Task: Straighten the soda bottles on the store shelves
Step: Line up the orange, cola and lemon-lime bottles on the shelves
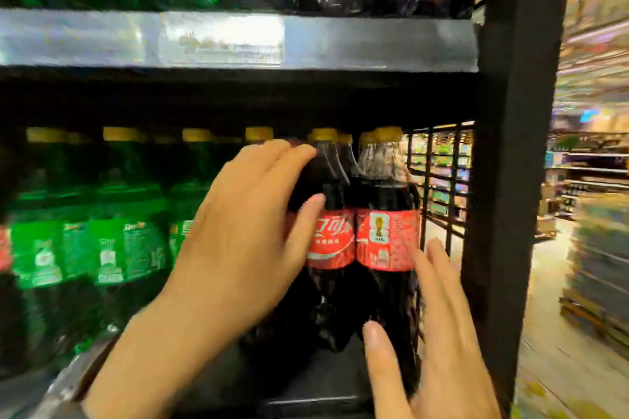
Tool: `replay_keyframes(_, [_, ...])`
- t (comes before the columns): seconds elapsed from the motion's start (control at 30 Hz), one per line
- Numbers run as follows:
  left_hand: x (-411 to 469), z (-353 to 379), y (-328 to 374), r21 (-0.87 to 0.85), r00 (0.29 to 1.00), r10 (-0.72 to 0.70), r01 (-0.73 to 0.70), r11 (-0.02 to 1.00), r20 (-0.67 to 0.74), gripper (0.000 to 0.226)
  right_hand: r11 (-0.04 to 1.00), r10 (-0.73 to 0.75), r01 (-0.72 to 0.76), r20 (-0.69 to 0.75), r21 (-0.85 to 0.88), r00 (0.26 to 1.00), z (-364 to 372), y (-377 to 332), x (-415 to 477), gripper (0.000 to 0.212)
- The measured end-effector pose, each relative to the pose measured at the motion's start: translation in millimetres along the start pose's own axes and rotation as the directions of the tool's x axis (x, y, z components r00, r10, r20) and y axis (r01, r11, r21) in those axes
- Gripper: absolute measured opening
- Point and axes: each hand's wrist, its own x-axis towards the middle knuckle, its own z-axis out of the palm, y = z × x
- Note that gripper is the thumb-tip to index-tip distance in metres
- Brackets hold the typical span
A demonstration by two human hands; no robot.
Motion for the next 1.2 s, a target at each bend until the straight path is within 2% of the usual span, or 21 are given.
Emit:
replay_keyframes(0.03, [4, 2, -3, 0.059, 0.999, 0.027, -0.030, 0.998, 0.045, 0.041, 0.999, 0.029, -0.030, -0.010, -0.020, 1.000, 3, 4, -6, 0.079])
replay_keyframes(0.1, [25, 8, 0, 0.159, 0.991, -0.008, -0.013, 0.987, 0.132, 0.045, 0.998, 0.025, -0.026, -0.014, -0.054, 1.000, 14, 9, -21, 0.084])
replay_keyframes(0.13, [38, 9, 1, 0.174, 0.989, -0.006, -0.020, 0.985, 0.150, 0.047, 0.997, 0.073, -0.074, -0.021, -0.028, 0.997, 18, 12, -23, 0.083])
replay_keyframes(0.27, [74, 20, 3, 0.076, 0.949, 0.121, -0.149, 0.986, 0.292, 0.052, 0.980, 0.195, -0.194, 0.011, -0.032, 0.981, 31, 18, -23, 0.087])
replay_keyframes(0.37, [97, 30, 12, -0.029, 0.866, 0.184, -0.193, 0.981, 0.465, 0.052, 0.981, 0.186, -0.186, -0.016, -0.057, 0.983, 38, 17, -33, 0.077])
replay_keyframes(0.43, [109, 37, 13, -0.065, 0.829, 0.198, -0.194, 0.979, 0.523, 0.050, 0.981, 0.143, -0.148, -0.049, -0.127, 0.988, 42, 22, -40, 0.077])
replay_keyframes(0.5, [121, 45, 15, -0.079, 0.831, 0.217, -0.206, 0.975, 0.513, 0.046, 0.969, 0.081, -0.101, -0.097, -0.224, 0.992, 43, 25, -44, 0.075])
replay_keyframes(0.63, [137, 52, 15, -0.089, 0.840, 0.259, -0.247, 0.965, 0.476, 0.035, 0.960, 0.101, -0.108, -0.041, -0.257, 0.994, 36, 27, -42, 0.076])
replay_keyframes(0.7, [138, 50, 13, -0.121, 0.835, 0.287, -0.262, 0.958, 0.469, 0.026, 0.953, 0.122, -0.115, 0.005, -0.280, 0.993, 32, 31, -41, 0.077])
replay_keyframes(0.77, [138, 50, 13, -0.130, 0.845, 0.283, -0.251, 0.959, 0.454, 0.023, 0.961, 0.195, -0.163, 0.127, -0.225, 0.973, 29, 31, -39, 0.078])
replay_keyframes(0.83, [137, 54, 14, -0.108, 0.862, 0.267, -0.245, 0.964, 0.430, 0.026, 0.946, 0.276, -0.232, 0.191, -0.226, 0.942, 25, 23, -37, 0.080])
replay_keyframes(0.9, [138, 56, 16, -0.069, 0.877, 0.248, -0.242, 0.968, 0.411, 0.032, 0.936, 0.222, -0.150, 0.202, -0.319, 0.954, 27, 19, -37, 0.087])
replay_keyframes(0.97, [139, 53, 15, -0.089, 0.871, 0.245, -0.229, 0.969, 0.426, 0.038, 0.913, 0.185, -0.109, 0.162, -0.393, 0.969, 29, 13, -37, 0.079])
replay_keyframes(1.03, [139, 47, 13, -0.140, 0.852, 0.262, -0.222, 0.965, 0.454, 0.036, 0.913, 0.208, -0.090, 0.264, -0.399, 0.942, 27, 13, -38, 0.080])
replay_keyframes(1.07, [138, 45, 14, -0.157, 0.850, 0.275, -0.228, 0.961, 0.450, 0.032, 0.924, 0.226, -0.112, 0.286, -0.366, 0.931, 24, 14, -35, 0.082])
replay_keyframes(1.13, [136, 47, 16, -0.149, 0.872, 0.269, -0.227, 0.962, 0.409, 0.025, 0.928, 0.269, -0.187, 0.233, -0.321, 0.934, 22, 19, -33, 0.072])
replay_keyframes(1.2, [135, 52, 18, -0.119, 0.895, 0.241, -0.211, 0.970, 0.377, 0.023, 0.904, 0.353, -0.255, 0.266, -0.342, 0.897, 17, 15, -23, 0.072])
